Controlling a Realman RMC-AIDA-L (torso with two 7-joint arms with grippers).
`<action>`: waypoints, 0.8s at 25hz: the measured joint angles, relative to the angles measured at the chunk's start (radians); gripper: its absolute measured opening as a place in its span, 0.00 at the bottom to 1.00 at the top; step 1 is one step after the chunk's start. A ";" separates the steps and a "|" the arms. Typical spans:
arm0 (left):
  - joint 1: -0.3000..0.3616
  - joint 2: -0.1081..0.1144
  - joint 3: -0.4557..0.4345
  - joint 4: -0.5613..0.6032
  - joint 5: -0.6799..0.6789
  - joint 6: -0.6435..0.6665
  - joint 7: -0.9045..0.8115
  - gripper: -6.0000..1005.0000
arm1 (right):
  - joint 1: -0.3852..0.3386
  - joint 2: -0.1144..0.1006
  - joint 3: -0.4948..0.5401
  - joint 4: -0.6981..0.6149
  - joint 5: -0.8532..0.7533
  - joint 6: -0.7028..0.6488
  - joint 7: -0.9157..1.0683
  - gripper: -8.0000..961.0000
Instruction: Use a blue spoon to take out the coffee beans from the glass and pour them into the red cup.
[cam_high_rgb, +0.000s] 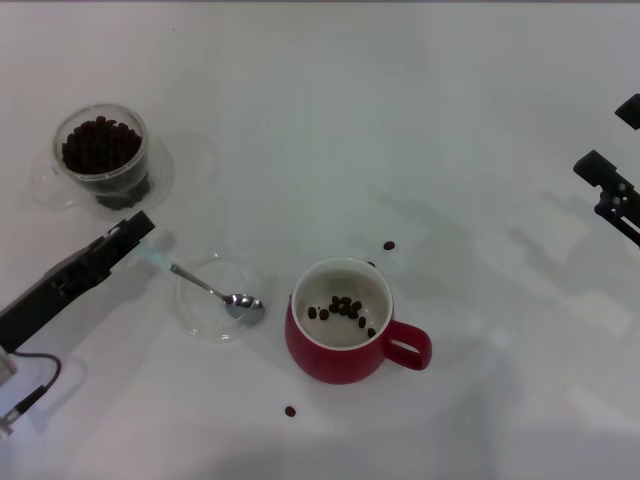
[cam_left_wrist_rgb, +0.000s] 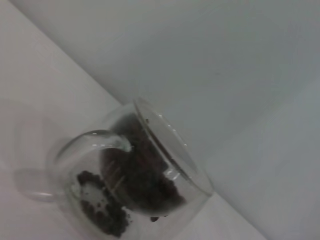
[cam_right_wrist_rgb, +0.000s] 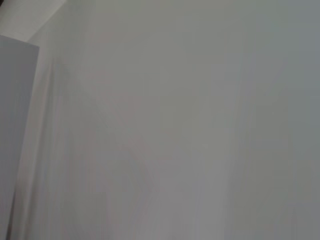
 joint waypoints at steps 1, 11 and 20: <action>0.004 0.001 0.000 -0.002 -0.001 0.000 0.001 0.27 | 0.000 -0.001 -0.001 0.000 0.000 0.000 0.000 0.69; 0.039 0.006 -0.001 -0.078 -0.062 0.047 0.080 0.50 | -0.003 -0.005 -0.005 0.001 0.000 -0.008 -0.003 0.69; 0.056 0.012 -0.002 -0.290 -0.172 0.303 0.303 0.50 | -0.006 0.000 -0.006 0.002 -0.002 -0.022 -0.003 0.69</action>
